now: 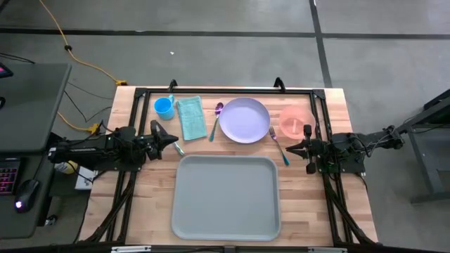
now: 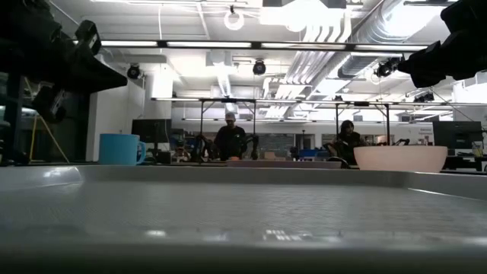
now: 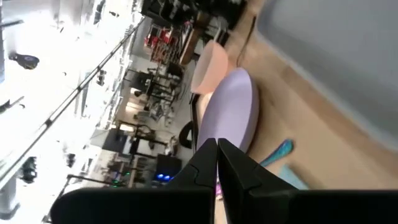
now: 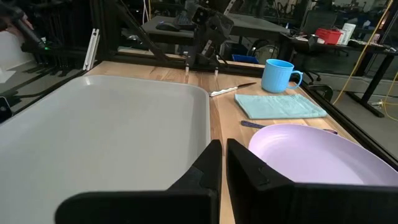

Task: Set up tray
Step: Put the blue mug on the top right of the gray tray

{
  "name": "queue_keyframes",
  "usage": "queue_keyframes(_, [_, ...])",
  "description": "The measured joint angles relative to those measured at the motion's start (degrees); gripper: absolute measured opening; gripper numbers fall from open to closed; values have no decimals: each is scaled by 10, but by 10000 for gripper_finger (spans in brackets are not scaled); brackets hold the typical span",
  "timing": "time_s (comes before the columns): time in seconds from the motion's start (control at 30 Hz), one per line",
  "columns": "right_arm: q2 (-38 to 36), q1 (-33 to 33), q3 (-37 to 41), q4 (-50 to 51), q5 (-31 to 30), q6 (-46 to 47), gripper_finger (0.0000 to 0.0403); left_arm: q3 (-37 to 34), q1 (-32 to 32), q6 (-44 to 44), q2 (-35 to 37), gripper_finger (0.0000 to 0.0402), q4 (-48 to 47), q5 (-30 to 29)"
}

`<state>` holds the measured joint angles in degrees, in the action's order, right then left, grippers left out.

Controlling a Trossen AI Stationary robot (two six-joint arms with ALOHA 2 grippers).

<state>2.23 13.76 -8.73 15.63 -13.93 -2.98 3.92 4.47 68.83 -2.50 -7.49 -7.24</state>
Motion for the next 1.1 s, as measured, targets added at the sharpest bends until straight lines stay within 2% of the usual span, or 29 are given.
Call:
queue_keyframes(0.2, [0,0,0,0,0,0,0,0,0,-2,0,44,6,1])
queue_keyframes(0.27, [0,0,0,0,0,0,0,0,0,-32,0,44,3,11])
queue_keyframes(0.4, [0,0,0,0,0,0,0,0,0,-154,0,44,0,35])
queue_keyframes(0.67, [0,0,0,0,0,0,0,0,0,-537,0,44,0,54])
queue_keyframes(0.77, [0,0,0,0,0,0,0,0,0,-632,0,44,4,54])
queue_keyframes(0.87, [0,0,0,0,0,0,0,0,0,-672,0,44,6,53])
queue_keyframes(1.1, [0,0,0,0,0,0,0,0,0,-678,0,44,4,49])
